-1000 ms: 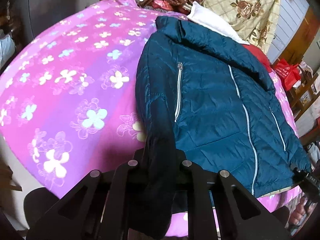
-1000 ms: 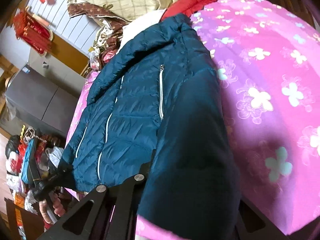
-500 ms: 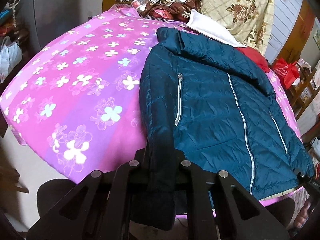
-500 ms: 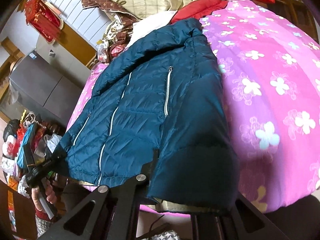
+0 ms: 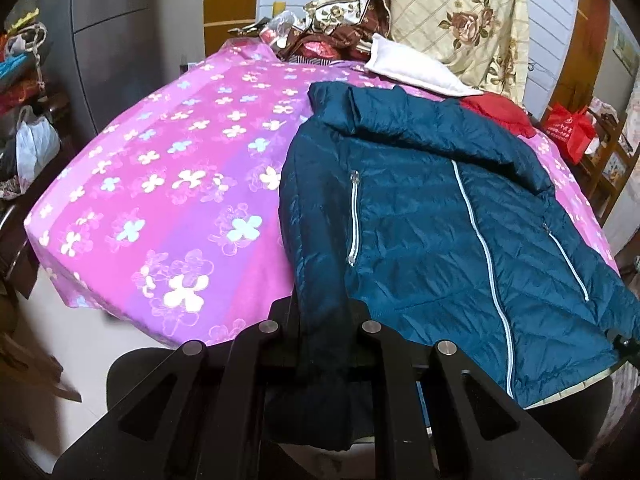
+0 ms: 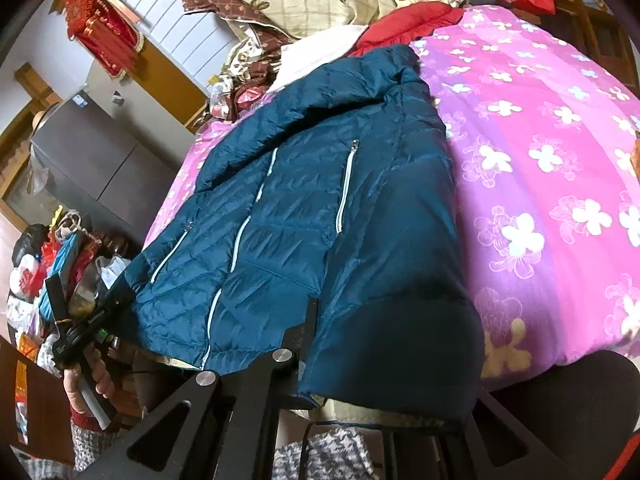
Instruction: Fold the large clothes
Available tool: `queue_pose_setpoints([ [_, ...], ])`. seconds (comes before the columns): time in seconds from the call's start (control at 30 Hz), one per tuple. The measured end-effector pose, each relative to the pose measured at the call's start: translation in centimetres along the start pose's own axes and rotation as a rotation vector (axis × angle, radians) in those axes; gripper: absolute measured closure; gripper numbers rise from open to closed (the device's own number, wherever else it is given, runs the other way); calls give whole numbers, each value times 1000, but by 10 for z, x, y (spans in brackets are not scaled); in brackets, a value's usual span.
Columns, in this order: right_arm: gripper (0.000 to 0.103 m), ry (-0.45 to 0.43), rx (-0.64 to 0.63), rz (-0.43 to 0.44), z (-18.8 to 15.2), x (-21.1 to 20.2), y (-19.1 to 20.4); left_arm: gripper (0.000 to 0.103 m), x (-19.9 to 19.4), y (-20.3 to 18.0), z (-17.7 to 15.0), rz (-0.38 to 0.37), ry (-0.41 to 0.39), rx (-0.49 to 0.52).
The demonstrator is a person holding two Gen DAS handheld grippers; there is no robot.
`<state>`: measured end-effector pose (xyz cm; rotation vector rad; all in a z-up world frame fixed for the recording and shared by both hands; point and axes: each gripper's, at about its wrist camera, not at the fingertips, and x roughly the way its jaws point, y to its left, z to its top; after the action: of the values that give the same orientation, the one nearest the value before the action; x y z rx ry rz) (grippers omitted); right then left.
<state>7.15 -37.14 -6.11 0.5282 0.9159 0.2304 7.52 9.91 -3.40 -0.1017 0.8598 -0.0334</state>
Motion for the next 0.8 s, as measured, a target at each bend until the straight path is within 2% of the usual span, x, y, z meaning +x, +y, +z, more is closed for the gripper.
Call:
queue_pose_setpoints([
  [0.4,96,-44,-48,44,16,-17,9,94,-32,-3,2,-9,-82,21],
  [0.6,96,-51,-54,27,25,-13,12,94,-31,-1,3,-11,-84,21],
  [0.8,96,-115,-77,53,31,-19,15,94,-25,-9,17,22,-74,30],
])
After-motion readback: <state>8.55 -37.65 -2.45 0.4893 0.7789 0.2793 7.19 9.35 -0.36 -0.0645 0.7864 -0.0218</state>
